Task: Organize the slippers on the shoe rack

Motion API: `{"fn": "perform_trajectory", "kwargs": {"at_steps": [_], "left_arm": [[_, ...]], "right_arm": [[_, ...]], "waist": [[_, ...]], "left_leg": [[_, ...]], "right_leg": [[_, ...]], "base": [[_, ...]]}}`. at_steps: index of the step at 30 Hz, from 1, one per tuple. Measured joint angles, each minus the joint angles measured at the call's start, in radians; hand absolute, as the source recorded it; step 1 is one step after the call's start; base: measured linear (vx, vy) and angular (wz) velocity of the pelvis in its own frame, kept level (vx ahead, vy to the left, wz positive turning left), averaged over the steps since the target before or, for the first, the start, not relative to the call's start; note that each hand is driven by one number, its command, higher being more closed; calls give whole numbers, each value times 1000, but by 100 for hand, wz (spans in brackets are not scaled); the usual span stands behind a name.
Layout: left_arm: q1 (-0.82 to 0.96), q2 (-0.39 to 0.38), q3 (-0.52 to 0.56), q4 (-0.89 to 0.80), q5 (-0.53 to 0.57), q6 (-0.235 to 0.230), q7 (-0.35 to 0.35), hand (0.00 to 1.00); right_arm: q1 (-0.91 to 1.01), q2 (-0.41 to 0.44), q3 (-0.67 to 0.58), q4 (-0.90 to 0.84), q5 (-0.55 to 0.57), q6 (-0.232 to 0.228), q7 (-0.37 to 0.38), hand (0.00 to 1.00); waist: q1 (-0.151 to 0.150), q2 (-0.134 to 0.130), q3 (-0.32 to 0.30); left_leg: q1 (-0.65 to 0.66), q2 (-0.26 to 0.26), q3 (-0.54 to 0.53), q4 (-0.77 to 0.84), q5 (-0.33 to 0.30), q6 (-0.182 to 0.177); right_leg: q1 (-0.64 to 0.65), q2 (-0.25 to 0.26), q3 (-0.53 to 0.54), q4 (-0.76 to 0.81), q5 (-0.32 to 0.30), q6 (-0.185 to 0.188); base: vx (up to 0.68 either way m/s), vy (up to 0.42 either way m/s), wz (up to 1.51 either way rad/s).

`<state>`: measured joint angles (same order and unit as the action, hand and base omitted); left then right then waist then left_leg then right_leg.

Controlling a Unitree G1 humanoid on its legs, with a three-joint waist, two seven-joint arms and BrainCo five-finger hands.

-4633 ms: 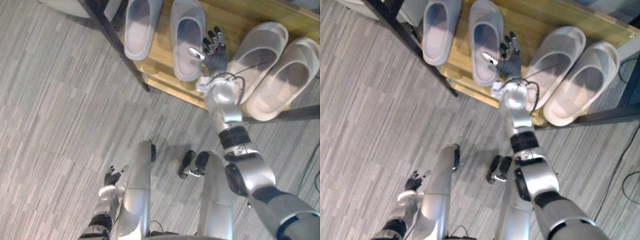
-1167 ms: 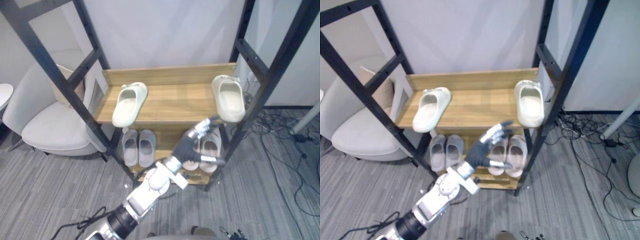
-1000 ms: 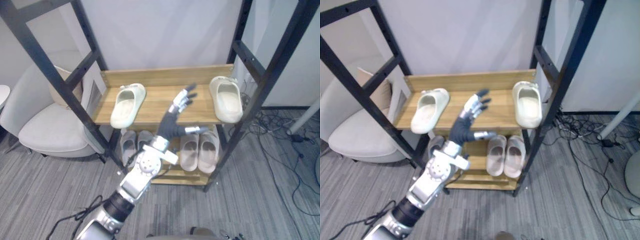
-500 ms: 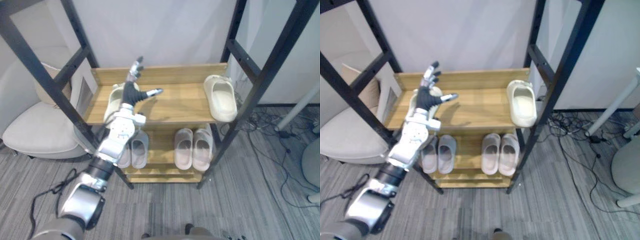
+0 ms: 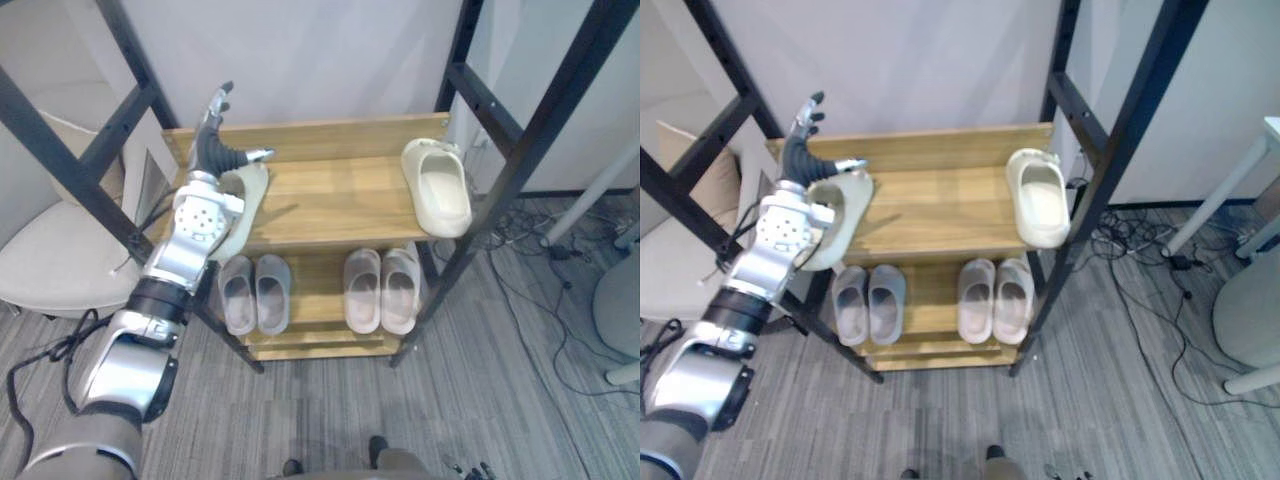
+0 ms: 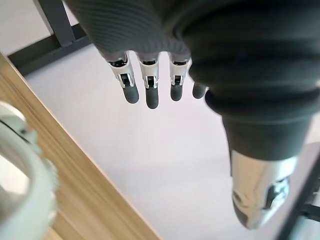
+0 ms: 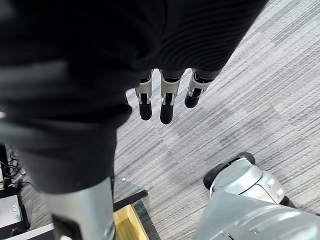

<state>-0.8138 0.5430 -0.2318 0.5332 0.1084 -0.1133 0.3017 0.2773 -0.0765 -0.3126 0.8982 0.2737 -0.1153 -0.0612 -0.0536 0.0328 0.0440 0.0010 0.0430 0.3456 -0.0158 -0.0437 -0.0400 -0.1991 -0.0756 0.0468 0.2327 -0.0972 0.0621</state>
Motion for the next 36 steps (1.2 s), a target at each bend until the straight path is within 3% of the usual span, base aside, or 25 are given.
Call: {"fn": "perform_trajectory", "kwargs": {"at_steps": [7, 22, 36], "left_arm": [[0, 18, 0, 62, 123, 26, -9, 0], [0, 112, 12, 110, 184, 39, -28, 0], [2, 132, 17, 191, 264, 54, -49, 0]], "right_arm": [[0, 0, 3, -29, 0, -7, 3, 0], [9, -2, 21, -17, 0, -6, 15, 0], [5, -10, 44, 30, 0, -1, 21, 0]], "waist": [[0, 6, 6], [2, 26, 23], [-1, 40, 30]], "left_leg": [[0, -1, 0, 1, -7, 3], [10, -2, -15, -1, -8, 2], [23, -4, -55, -18, -2, 0]], "right_leg": [[5, 0, 4, -13, 6, 2], [47, 0, -21, -71, 25, -3], [92, -1, -62, -121, 40, -1]], "base": [[4, -1, -1], [7, -1, 3], [6, -4, 7]]}}
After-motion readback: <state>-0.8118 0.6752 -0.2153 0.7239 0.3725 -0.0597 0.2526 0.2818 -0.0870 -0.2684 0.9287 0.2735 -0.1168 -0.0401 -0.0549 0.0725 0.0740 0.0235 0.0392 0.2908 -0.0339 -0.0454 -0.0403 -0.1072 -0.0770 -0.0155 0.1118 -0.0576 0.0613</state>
